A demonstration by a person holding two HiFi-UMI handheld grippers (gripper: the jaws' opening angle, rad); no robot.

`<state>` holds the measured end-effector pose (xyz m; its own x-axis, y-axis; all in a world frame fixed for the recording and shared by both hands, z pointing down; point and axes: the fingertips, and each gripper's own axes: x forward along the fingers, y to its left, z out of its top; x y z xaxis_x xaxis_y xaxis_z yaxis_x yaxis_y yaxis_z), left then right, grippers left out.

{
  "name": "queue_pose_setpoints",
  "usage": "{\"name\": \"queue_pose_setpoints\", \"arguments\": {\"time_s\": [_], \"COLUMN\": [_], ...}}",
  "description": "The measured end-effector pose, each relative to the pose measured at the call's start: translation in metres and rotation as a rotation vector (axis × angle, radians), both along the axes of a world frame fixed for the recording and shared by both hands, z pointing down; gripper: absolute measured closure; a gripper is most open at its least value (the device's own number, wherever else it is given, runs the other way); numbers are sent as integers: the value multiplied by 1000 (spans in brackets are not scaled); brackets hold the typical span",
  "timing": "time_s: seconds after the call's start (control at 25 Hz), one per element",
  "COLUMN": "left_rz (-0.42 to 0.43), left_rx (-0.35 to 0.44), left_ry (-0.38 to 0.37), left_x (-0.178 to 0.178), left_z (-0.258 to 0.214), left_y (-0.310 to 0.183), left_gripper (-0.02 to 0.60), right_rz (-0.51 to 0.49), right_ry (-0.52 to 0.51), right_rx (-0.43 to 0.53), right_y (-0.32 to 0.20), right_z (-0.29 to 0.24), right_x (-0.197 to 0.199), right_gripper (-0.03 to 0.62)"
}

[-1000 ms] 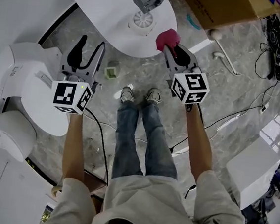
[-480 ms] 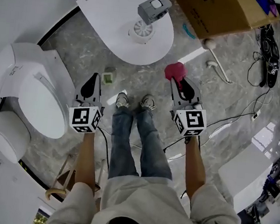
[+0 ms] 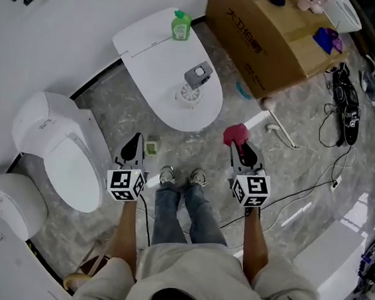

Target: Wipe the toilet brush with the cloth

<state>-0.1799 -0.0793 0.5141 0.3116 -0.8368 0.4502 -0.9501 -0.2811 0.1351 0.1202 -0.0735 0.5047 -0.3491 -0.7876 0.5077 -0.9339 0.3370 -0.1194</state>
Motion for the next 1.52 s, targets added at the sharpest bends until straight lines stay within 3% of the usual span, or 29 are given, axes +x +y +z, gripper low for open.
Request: {"name": "queue_pose_setpoints", "arguments": {"time_s": [0.32,0.68,0.96,1.28,1.52], "left_rz": [-9,-41,-14,-16,-6], "left_rx": [123,179,202,276,287], "left_ry": [-14,-28,-74,-60,-50], "left_x": [4,-10,-20,-23,-20], "left_z": [-83,-158,-183,-206,-210], "left_y": [-51,-51,-50,-63,-62], "left_gripper": [563,563,563,563,563], "right_rz": [21,53,62,74,87], "right_ry": [12,20,30,49,45], "right_rx": [131,181,221,266,272], "right_y": [-55,-55,-51,-57,-58], "right_z": [-82,-143,-176,-192,-195], "right_x": [12,17,20,24,25], "right_gripper": [496,496,496,496,496]}}
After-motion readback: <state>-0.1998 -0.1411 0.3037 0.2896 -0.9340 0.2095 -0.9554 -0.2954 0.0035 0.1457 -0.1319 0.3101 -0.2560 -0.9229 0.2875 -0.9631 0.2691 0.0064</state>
